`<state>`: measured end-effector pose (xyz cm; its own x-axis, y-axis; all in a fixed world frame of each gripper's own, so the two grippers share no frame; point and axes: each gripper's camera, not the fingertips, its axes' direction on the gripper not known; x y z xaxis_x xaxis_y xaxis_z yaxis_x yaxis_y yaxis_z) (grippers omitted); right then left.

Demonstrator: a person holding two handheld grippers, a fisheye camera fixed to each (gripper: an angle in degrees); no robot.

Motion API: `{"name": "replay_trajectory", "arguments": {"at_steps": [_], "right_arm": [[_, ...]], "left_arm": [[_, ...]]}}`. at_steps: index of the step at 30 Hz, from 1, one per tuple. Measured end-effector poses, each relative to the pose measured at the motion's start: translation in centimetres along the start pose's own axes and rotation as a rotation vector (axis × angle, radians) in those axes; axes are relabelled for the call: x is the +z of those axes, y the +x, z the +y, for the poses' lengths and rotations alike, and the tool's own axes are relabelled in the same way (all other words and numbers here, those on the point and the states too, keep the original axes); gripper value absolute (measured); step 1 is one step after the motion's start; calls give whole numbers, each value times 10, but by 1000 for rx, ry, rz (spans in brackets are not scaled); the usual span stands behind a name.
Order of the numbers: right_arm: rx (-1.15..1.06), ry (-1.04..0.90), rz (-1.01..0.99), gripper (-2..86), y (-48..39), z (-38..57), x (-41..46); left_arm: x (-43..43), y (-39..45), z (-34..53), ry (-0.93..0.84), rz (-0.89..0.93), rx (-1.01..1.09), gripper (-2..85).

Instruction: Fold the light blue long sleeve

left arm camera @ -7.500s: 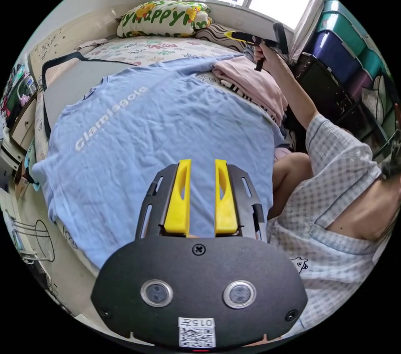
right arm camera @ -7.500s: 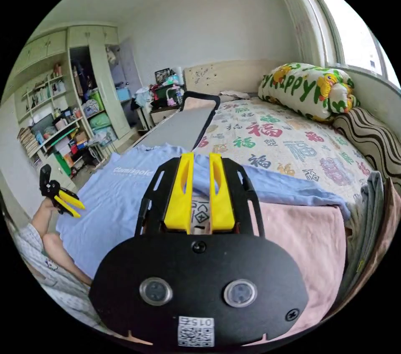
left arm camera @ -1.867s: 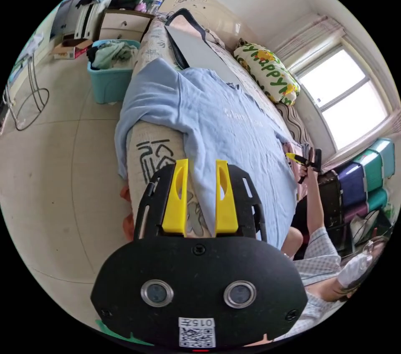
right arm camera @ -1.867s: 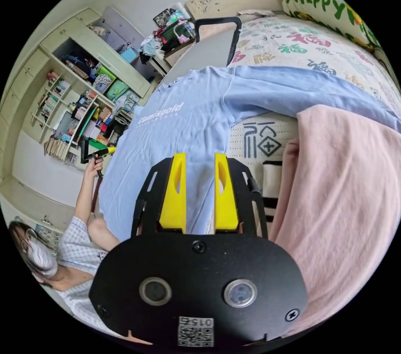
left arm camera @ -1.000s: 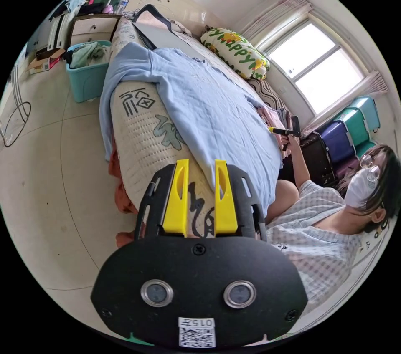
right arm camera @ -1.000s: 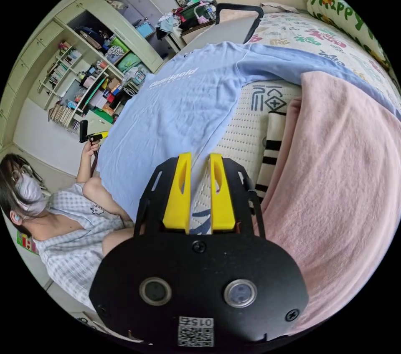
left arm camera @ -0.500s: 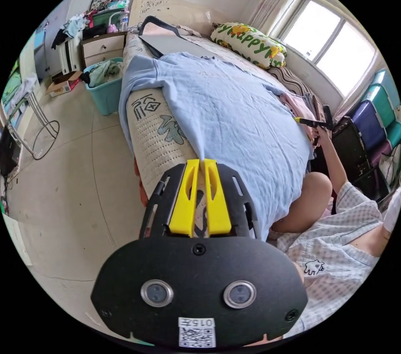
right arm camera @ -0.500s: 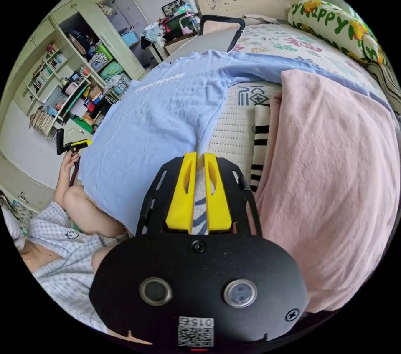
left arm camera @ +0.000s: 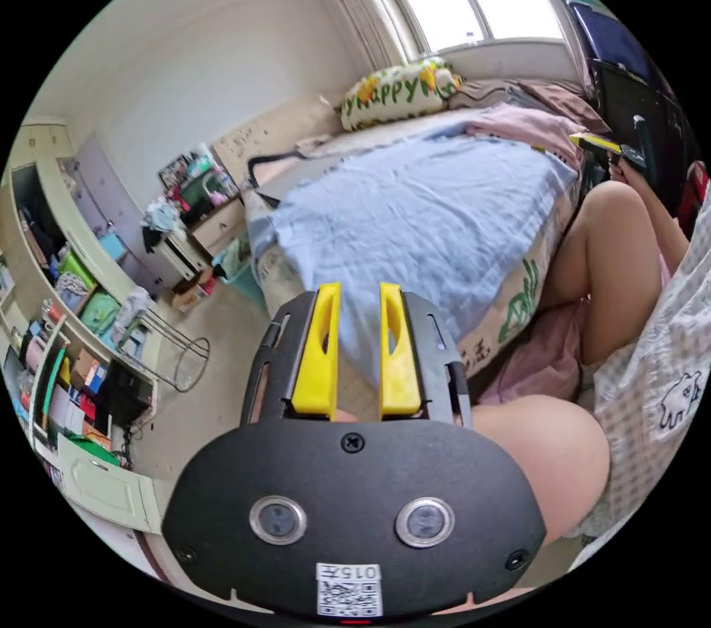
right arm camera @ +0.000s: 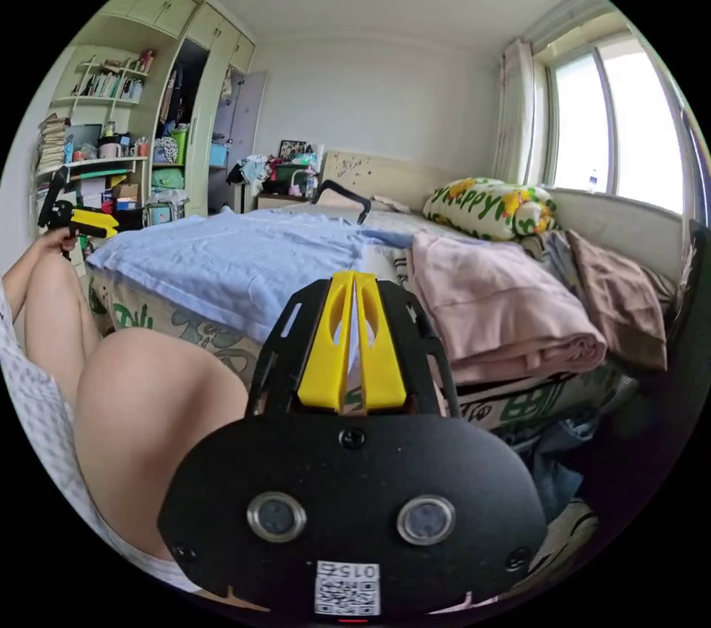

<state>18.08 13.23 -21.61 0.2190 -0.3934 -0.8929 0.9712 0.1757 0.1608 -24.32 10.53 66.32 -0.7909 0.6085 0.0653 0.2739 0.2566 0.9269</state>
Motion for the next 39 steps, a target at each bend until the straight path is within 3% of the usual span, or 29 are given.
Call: {"name": "replay_trajectory", "arguments": {"at_steps": [4, 11, 17, 22, 25, 32, 39], "right_arm": [[84, -204, -144, 89, 6, 10, 38], [81, -206, -146, 40, 19, 10, 42], [66, -232, -220, 55, 40, 0, 41], [112, -212, -211, 64, 104, -16, 13], [142, -160, -115, 64, 159, -48, -2], [276, -91, 68, 65, 303, -158, 36], [629, -236, -3, 68, 447, -211, 151]], "left_arm": [[3, -7, 7, 5, 66, -114, 79], [5, -20, 25, -11, 151, -241, 74], [6, -26, 14, -79, 186, -175, 74], [-25, -52, -11, 89, 199, -196, 76], [-10, -49, -80, 150, 192, -135, 81], [122, 36, -330, 264, 467, 118, 75], [310, 165, -549, 94, 736, 119, 91]]}}
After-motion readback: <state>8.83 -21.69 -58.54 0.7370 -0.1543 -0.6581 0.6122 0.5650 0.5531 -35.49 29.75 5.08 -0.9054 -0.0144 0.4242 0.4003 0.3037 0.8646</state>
